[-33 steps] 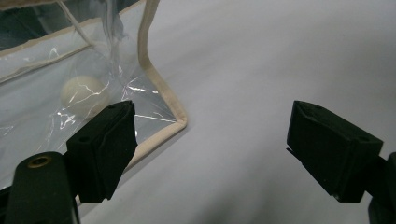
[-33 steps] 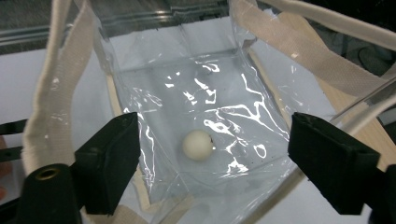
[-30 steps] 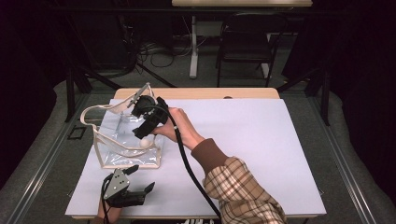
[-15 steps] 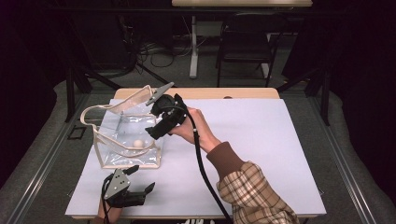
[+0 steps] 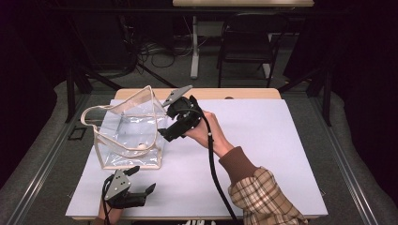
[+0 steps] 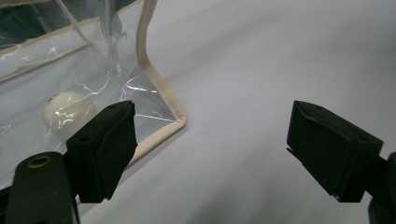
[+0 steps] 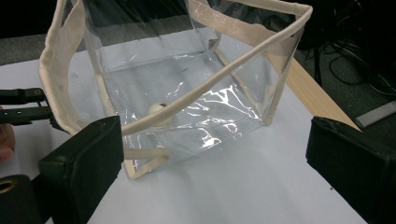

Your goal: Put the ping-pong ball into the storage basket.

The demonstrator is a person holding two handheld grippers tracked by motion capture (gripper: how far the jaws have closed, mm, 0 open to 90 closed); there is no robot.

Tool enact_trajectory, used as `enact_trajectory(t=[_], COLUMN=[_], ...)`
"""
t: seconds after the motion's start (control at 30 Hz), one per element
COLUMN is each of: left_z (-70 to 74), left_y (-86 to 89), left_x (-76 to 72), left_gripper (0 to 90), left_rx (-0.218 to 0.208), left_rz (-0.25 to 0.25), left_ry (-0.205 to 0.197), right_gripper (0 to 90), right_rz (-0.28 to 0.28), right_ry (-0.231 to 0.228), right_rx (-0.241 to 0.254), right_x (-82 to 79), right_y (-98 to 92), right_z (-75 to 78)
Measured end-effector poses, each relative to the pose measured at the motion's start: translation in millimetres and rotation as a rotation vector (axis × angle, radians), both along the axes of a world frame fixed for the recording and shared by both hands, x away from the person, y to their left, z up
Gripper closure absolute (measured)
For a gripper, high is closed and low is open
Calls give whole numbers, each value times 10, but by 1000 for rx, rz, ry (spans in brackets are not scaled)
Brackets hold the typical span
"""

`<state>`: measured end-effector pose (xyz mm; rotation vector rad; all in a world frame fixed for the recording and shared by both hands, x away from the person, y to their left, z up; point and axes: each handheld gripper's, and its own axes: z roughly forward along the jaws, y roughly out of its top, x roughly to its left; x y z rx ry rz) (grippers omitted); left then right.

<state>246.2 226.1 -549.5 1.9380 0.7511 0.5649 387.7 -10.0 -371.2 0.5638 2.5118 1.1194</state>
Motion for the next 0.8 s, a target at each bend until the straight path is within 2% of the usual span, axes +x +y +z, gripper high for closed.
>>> enact_trajectory(t=[0.37, 0.8], left_z=[0, -1], left_y=[-4, -5], left_x=[-1, -1], left_gripper=[161, 161], left_rx=[1, 2], left_rz=[-1, 0], left_ry=[-2, -1], right_gripper=[30, 30], right_rz=[-29, -67], right_ry=[-1, -11], right_rx=[16, 19], right_x=[-15, -128], right_y=[-183, -478], right_z=[-57, -155])
